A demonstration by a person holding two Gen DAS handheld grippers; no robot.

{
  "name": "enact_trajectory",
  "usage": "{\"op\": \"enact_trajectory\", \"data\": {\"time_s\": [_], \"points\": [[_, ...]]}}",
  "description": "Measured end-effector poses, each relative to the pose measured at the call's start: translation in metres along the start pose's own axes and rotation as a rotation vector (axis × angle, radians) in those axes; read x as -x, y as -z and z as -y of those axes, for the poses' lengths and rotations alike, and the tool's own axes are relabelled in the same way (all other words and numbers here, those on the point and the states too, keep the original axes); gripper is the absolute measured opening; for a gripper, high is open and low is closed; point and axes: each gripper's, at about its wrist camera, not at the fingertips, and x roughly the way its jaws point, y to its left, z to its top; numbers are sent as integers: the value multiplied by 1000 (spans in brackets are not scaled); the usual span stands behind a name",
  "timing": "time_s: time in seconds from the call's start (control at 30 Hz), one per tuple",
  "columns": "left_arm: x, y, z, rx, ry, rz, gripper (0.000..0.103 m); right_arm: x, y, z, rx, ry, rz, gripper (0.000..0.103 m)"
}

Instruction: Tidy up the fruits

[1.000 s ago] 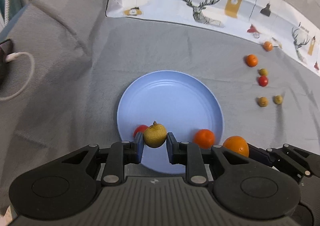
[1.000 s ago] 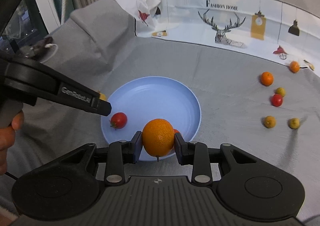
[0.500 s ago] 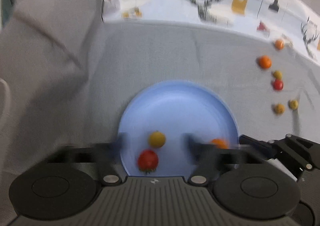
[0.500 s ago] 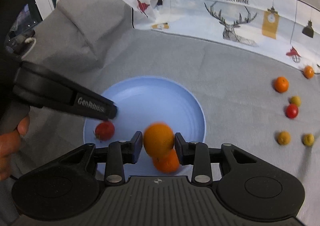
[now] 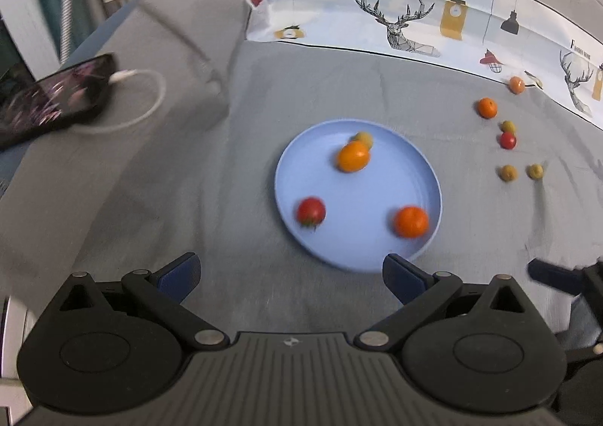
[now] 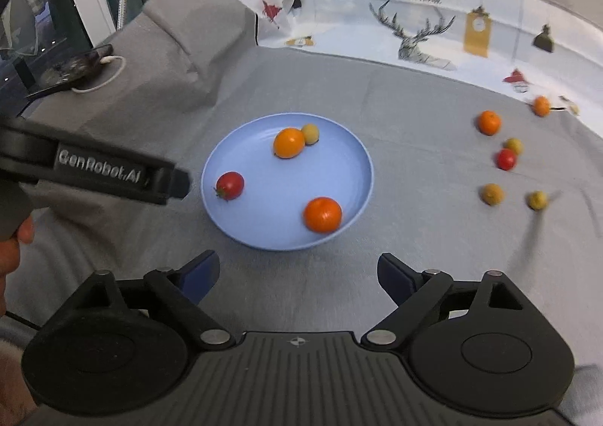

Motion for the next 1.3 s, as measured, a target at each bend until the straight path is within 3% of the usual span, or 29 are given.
{"op": "enact_trajectory", "data": {"time_s": [0.27,0.67,1.3], "points": [[45,31,1,34,-15,47,103,53,19,-12,36,50,115,96],[96,62,15,6,-10,150,103,114,46,-20,53,89,257,98],[123,75,22,-15,-22,221,103,143,63,-23,58,95,322,98]]}}
